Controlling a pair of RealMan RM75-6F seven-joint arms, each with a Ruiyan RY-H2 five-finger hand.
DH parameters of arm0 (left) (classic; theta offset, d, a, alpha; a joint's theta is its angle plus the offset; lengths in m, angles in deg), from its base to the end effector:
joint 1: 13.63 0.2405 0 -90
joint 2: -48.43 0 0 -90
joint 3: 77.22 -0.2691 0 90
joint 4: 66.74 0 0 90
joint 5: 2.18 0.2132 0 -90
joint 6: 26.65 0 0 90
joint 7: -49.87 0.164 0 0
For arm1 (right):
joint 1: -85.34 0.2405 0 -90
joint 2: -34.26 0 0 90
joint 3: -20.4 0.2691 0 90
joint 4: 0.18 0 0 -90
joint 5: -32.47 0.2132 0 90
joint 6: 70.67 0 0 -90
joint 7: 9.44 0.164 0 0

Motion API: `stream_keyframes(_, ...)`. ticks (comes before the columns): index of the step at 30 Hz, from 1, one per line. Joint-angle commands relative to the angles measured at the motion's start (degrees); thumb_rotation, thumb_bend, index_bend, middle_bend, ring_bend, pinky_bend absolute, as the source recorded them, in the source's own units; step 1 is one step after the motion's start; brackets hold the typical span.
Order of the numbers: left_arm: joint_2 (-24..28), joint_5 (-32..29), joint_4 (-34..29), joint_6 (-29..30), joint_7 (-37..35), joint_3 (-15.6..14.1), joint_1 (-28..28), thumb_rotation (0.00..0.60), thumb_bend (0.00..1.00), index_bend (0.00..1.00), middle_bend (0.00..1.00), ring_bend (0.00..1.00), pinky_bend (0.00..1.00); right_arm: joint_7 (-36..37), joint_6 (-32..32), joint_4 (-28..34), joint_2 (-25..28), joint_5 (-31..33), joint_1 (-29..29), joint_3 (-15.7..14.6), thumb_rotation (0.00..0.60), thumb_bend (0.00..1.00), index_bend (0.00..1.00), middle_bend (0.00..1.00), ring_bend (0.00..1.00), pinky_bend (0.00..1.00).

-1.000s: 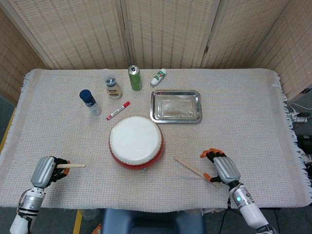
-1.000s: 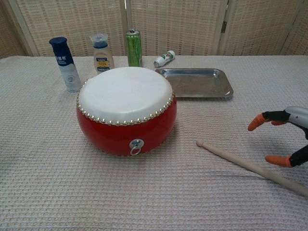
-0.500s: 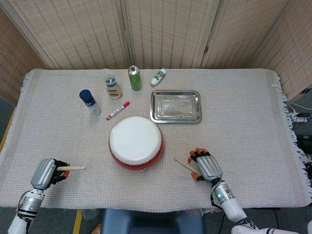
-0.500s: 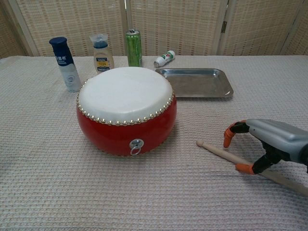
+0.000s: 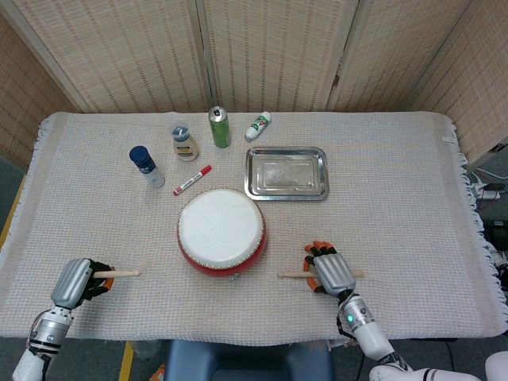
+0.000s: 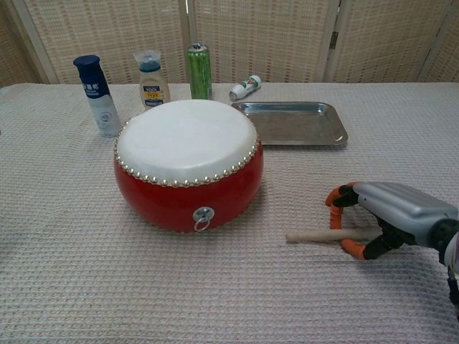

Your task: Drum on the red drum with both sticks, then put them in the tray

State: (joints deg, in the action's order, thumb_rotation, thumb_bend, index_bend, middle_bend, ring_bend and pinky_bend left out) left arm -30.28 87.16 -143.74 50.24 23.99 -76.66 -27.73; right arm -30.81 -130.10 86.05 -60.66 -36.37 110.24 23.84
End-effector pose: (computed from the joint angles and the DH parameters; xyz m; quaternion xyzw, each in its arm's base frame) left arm -0.3177 0.2469 0.0672 -0.5786 -0.5115 -0.4840 0.4115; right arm -0.2219 -0.2673 -0.0718 0.7160 -0.4693 0.3182 0.4072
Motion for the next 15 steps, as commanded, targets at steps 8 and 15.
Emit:
stream_keyframes(8,0.6,-0.3,-0.6,0.2,0.0,-0.2,0.1,0.6,0.6,1.0,1.0,1.0,1.0,13.3,-0.9,3.9,5.9,-2.2,-0.8,3.0,0.6,0.47,0.63,0.17,0.02,0.13)
stream_keyframes(15,1.0,-0.6,-1.3,0.5,0.1,-0.2,0.4,0.6,0.6,1.0,1.0,1.0,1.0,47.9,5.3,8.2,14.6,-4.3,0.0,11.0,0.6,0.47,0.66,0.25,0.11,0.16)
